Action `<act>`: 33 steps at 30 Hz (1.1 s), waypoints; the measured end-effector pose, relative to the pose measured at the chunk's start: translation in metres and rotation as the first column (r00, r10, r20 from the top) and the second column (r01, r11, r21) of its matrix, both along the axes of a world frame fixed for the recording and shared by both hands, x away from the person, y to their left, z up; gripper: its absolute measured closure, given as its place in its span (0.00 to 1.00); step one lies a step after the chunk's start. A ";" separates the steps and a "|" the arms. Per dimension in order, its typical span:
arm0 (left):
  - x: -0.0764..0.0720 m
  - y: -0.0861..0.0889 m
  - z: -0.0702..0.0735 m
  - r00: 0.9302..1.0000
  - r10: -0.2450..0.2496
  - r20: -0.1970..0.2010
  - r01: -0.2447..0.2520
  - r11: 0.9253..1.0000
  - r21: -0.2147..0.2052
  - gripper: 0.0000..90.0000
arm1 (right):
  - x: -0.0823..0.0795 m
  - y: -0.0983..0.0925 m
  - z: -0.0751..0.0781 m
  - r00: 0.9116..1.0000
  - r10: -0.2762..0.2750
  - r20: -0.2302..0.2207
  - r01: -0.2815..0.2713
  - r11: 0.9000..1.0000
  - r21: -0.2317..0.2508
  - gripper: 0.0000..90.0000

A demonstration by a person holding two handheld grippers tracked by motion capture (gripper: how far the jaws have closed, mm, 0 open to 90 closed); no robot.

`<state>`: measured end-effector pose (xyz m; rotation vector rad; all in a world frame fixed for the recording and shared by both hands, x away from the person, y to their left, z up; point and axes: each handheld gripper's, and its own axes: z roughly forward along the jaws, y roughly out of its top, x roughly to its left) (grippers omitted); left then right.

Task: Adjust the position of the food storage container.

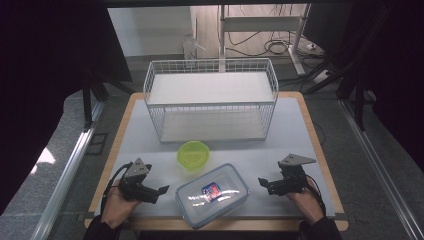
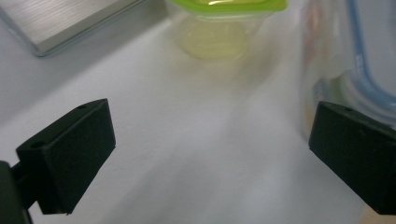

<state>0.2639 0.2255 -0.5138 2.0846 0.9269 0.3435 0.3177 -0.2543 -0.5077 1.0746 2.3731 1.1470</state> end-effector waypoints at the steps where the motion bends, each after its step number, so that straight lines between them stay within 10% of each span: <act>1: 0.000 0.000 0.001 1.000 -0.004 -0.008 0.004 1.000 -0.012 0.01 | 0.000 0.000 0.000 1.000 0.002 -0.003 -0.002 1.000 -0.005 0.00; 6: -0.005 -0.002 0.005 1.000 -0.018 0.013 0.018 1.000 0.001 0.10 | 0.000 0.002 0.000 1.000 -0.002 -0.019 0.002 1.000 -0.006 0.00; 17: -0.039 -0.009 0.011 0.987 -0.157 -0.018 0.155 0.985 -0.077 0.91 | -0.006 0.011 0.005 1.000 -0.020 0.023 0.020 0.999 -0.027 0.00; 26: -0.062 -0.036 -0.002 0.957 -0.253 -0.139 0.257 0.966 0.009 0.99 | -0.018 0.023 0.014 0.998 0.041 0.039 -0.039 0.998 -0.043 0.00; 33: -0.056 -0.056 -0.008 0.959 -0.234 -0.158 0.245 0.968 0.052 0.97 | -0.030 0.030 0.021 0.995 0.096 0.005 -0.096 0.995 0.024 0.02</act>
